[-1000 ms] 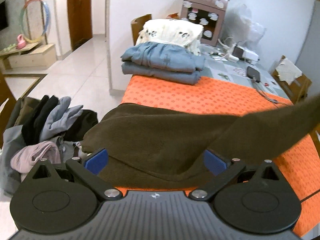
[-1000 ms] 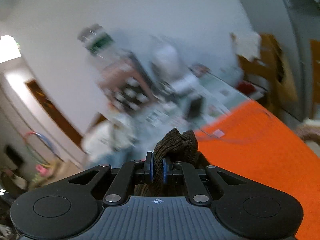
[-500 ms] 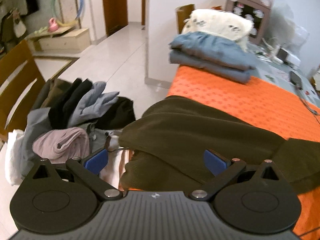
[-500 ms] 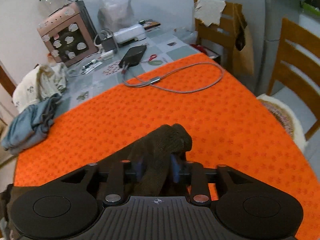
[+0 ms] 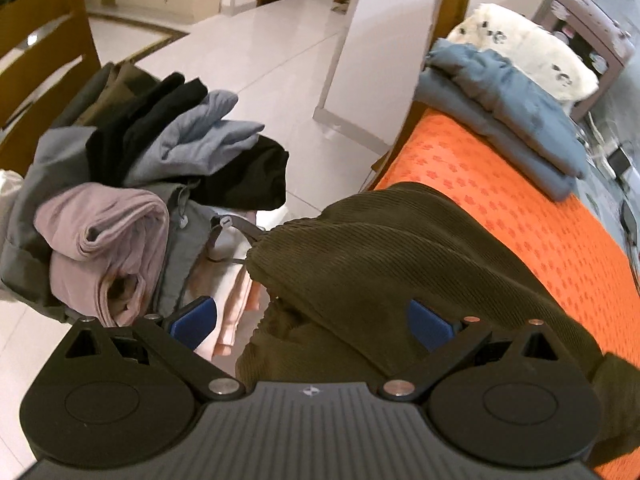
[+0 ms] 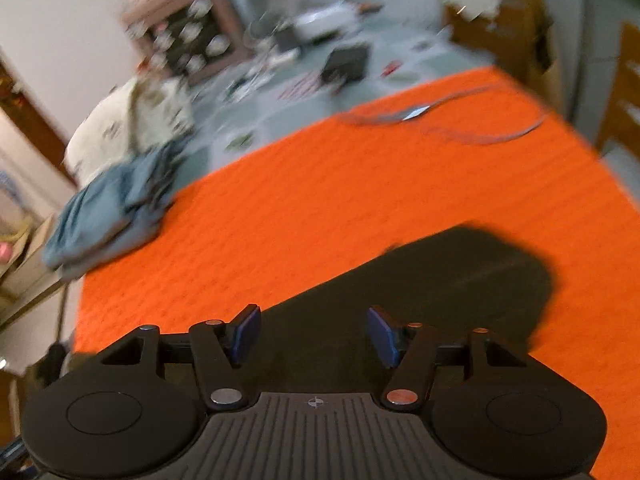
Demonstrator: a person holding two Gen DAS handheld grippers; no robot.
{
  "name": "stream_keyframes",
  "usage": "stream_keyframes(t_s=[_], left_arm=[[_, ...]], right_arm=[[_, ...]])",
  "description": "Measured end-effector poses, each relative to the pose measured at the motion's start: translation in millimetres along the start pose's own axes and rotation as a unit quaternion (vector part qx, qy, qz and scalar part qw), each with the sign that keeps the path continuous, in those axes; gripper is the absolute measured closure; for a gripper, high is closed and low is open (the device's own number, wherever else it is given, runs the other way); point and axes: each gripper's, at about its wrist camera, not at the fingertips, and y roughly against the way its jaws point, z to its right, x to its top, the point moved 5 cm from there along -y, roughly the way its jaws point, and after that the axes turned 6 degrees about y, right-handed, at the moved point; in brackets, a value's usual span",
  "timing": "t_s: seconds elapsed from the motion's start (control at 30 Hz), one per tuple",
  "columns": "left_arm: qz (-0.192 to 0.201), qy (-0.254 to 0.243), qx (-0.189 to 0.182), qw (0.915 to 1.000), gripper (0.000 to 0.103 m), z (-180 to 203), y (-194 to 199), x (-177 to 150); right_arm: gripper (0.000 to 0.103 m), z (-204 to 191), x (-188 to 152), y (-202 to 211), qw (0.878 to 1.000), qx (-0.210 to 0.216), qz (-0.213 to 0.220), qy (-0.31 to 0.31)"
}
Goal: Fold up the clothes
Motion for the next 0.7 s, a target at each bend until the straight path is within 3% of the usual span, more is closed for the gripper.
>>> stream_keyframes(t_s=[0.2,0.53,0.6,0.67,0.7], left_arm=[[-0.031,0.083,-0.023,0.9958,0.001,-11,-24,9],[-0.065,0.180,-0.059,0.9798,0.000,-25,-57,10],[-0.070,0.200,-0.069,0.9749,0.000,-28,-61,10],[-0.074,0.223,-0.080,0.9686,0.000,-31,-64,10],[-0.077,0.237,-0.086,0.9645,0.000,-32,-66,9]], right_arm=[[0.037,-56,-12,-39,0.997,0.038,-0.058,0.020],[0.032,-92,-20,-84,0.990,0.006,-0.100,0.097],[0.039,-92,-23,-87,0.989,-0.008,-0.095,0.117],[0.063,-89,-24,-88,0.987,-0.021,-0.087,0.129],[0.066,-85,-24,-87,0.989,-0.021,-0.084,0.123]])
